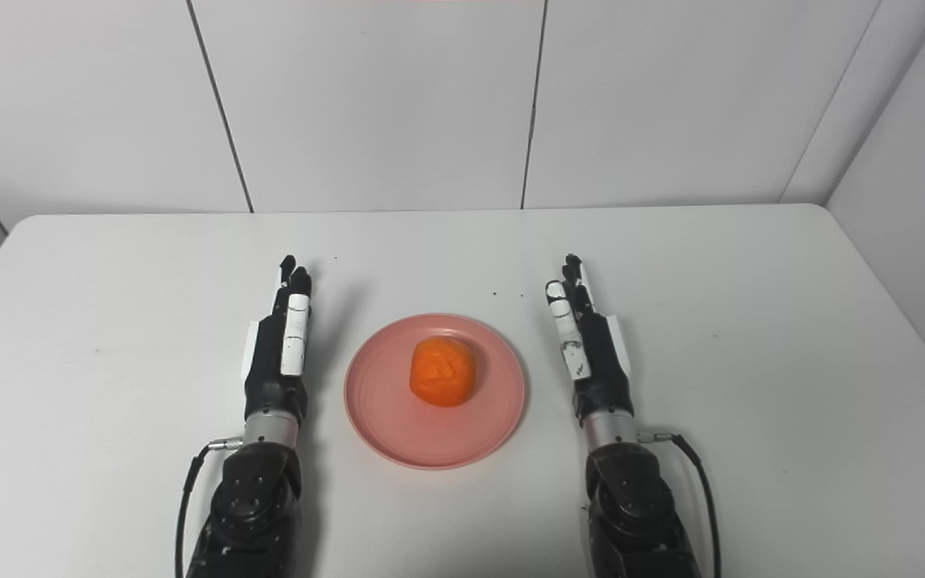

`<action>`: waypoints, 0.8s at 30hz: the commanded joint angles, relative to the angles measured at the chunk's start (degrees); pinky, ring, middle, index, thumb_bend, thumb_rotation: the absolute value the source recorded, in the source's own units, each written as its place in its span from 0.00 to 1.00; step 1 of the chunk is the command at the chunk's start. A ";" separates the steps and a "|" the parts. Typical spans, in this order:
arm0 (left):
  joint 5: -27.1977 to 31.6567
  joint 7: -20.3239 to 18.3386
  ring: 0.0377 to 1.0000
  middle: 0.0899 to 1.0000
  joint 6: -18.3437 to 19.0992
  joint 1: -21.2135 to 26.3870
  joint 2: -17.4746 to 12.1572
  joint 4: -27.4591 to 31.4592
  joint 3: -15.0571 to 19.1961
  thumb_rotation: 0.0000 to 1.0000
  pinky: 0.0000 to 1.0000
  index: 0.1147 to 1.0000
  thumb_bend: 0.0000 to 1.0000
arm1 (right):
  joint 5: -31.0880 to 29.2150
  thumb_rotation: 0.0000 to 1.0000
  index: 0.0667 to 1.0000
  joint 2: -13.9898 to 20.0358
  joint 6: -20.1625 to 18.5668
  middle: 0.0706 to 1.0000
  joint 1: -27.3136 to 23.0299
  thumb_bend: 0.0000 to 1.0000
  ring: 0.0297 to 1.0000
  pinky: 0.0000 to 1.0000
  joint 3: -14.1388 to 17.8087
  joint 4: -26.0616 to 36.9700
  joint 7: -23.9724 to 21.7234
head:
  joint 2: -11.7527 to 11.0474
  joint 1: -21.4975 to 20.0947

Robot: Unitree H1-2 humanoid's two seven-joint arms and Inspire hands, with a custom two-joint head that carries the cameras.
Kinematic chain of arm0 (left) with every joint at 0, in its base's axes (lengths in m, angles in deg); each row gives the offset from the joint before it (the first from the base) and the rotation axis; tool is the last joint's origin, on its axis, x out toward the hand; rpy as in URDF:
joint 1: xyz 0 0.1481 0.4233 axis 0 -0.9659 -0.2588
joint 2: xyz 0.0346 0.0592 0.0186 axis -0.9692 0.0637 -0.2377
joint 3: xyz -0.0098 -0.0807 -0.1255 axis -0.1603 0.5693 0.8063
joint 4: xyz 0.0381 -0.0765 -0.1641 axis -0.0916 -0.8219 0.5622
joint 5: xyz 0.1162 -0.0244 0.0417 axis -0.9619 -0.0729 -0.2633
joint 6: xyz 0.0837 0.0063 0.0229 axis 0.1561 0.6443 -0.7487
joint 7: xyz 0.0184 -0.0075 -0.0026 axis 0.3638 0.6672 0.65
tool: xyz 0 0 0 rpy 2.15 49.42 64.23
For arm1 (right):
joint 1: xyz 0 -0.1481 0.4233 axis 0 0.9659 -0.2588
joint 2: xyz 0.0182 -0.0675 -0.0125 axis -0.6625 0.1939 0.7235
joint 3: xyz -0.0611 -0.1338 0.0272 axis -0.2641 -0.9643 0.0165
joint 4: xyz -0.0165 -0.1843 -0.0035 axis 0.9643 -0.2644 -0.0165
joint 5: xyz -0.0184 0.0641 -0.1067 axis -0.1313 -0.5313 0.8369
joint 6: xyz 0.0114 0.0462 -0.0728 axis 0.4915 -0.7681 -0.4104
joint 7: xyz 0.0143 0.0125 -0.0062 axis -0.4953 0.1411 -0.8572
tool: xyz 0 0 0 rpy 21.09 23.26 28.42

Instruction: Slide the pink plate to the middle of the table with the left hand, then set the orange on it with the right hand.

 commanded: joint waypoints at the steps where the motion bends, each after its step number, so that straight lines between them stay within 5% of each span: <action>1: 0.74 -2.10 1.00 1.00 2.84 0.98 0.29 0.25 -1.00 1.00 1.00 1.00 0.95 | -0.05 1.00 1.00 -0.53 1.51 1.00 0.10 0.89 1.00 1.00 -0.57 -0.46 -0.75 | 0.09 0.09; 24: 0.86 -2.02 1.00 1.00 2.47 0.13 -0.18 -0.04 -1.72 1.00 1.00 1.00 0.93 | -0.60 1.00 1.00 -2.06 1.10 1.00 0.02 0.86 1.00 1.00 -0.28 -0.07 -0.45 | 0.25 -0.20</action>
